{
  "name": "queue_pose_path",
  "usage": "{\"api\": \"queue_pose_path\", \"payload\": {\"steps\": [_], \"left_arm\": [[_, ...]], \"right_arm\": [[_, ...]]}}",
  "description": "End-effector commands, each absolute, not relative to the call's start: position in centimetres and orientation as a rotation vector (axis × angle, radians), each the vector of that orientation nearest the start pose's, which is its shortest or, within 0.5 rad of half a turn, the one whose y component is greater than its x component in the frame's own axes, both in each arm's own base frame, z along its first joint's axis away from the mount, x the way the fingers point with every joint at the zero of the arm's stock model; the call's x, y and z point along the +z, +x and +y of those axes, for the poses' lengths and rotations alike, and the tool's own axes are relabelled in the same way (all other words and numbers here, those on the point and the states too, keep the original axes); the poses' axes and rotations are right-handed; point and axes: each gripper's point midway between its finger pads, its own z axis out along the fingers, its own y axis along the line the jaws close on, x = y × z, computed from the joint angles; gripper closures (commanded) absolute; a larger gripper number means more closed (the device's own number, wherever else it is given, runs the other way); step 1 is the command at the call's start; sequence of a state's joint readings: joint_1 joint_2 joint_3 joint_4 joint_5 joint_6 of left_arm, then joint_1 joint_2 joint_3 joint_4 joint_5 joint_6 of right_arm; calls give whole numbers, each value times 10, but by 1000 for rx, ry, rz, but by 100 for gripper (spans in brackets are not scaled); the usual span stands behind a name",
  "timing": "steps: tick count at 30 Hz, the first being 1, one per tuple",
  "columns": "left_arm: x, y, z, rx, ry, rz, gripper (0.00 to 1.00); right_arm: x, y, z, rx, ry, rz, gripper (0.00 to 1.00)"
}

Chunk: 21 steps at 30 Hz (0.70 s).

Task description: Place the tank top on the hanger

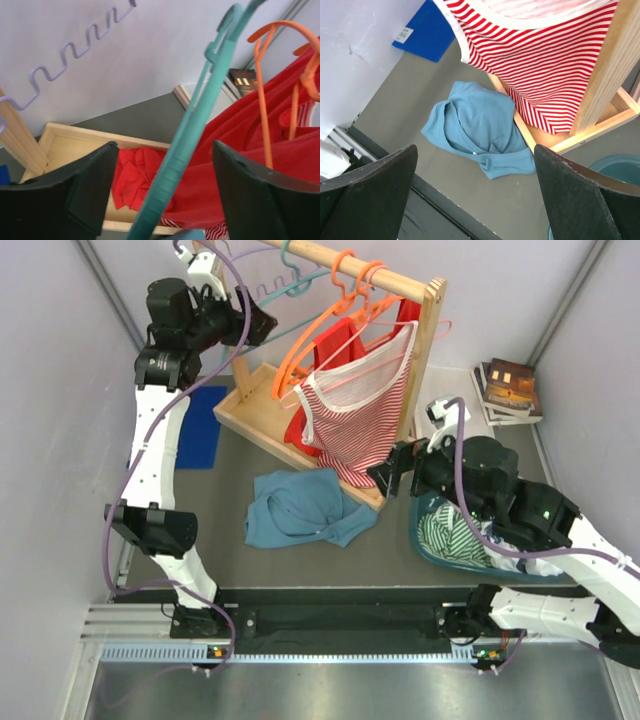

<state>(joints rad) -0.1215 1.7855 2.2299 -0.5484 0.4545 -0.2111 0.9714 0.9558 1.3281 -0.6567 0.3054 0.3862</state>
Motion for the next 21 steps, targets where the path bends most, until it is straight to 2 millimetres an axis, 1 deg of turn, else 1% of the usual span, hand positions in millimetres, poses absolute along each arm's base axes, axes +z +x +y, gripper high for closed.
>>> {"api": "queue_pose_path", "payload": {"steps": [1,3,4,6,7,9,10,11,12,13,15,16,17,18,19,21], "left_arm": [[494,453,-153,-692,344,1593,31],[490,452,-152,-690,336,1602,45],[488,450,-152,-691,335,1608,55],[489,446,-151,-691,335,1608,61],[488,444,-151,-687,333,1609,67],[492,438,-150,-686,340,1598,73],[489,439,-151,-688,343,1598,75],[490,437,-152,-692,346,1592,81],[493,433,-152,-697,351,1581,84],[491,433,-153,-701,352,1583,87],[499,429,-151,-686,351,1549,97],[498,430,-149,-678,342,1548,100],[505,429,-149,-670,346,1515,100],[512,424,-148,-663,349,1491,100],[510,426,-148,-663,349,1488,100],[520,423,-149,-663,359,1446,100]], "right_arm": [[368,206,219,648,-274,1851,0],[366,207,221,642,-281,1859,0],[365,207,224,647,-294,1865,0],[362,208,229,645,-310,1875,0],[362,209,231,647,-318,1878,0],[360,210,236,649,-332,1885,0],[360,210,238,652,-337,1885,0],[359,211,240,652,-342,1888,0],[359,211,243,659,-347,1887,0],[360,212,244,661,-348,1887,0],[359,212,247,666,-352,1890,0],[359,213,247,667,-351,1889,0],[359,213,247,669,-352,1889,0],[357,214,249,668,-353,1893,1],[357,213,249,669,-355,1893,0],[353,214,252,667,-359,1905,0]]}}
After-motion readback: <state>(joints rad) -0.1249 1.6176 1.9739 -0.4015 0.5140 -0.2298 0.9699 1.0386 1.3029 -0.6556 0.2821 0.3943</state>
